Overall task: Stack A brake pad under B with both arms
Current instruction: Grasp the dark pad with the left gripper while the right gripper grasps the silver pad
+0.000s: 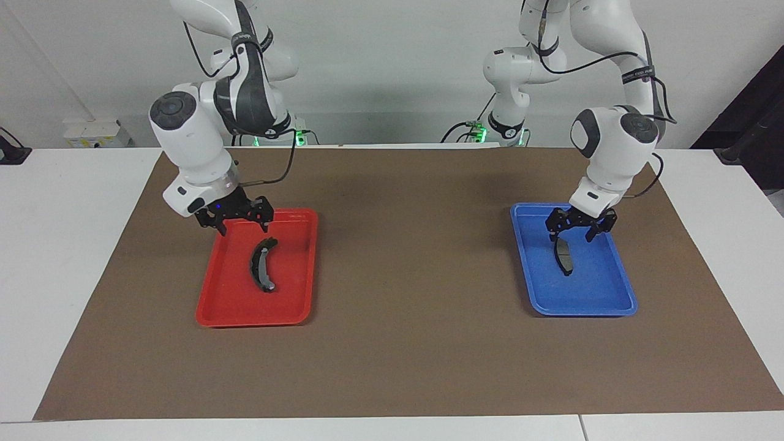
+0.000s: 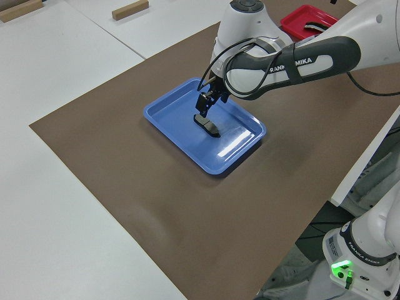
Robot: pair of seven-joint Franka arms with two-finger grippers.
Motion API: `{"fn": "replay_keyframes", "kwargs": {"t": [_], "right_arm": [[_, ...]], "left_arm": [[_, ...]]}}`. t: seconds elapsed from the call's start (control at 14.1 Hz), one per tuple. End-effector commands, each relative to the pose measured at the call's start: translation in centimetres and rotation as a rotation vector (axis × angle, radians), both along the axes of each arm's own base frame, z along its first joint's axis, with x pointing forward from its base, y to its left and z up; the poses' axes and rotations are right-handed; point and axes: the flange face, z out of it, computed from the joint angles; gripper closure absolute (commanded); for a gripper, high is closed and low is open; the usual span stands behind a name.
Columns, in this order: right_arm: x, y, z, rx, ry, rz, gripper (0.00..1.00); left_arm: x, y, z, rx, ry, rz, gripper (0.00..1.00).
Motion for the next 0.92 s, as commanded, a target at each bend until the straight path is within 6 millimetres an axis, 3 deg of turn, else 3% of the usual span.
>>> {"fn": "replay_keyframes", "kwargs": {"t": [0.0,0.57,0.85], "right_arm": [[-0.5,-0.3,-2.6,0.013,-0.029,-0.025,0.05],[0.5,-0.8,-9.1,-0.003,0.019,-0.034,0.11],[0.5,-0.6,-11.1,-0.009,0.039,-0.029,0.13]], "left_arm": [[0.7,0.5,-2.7,-0.001,-0.026,-0.003,0.0],[0.1,1.4,-5.5,0.002,0.025,0.015,0.06],[-0.3,2.2,-6.2,0.008,0.051,-0.012,0.49]]}}
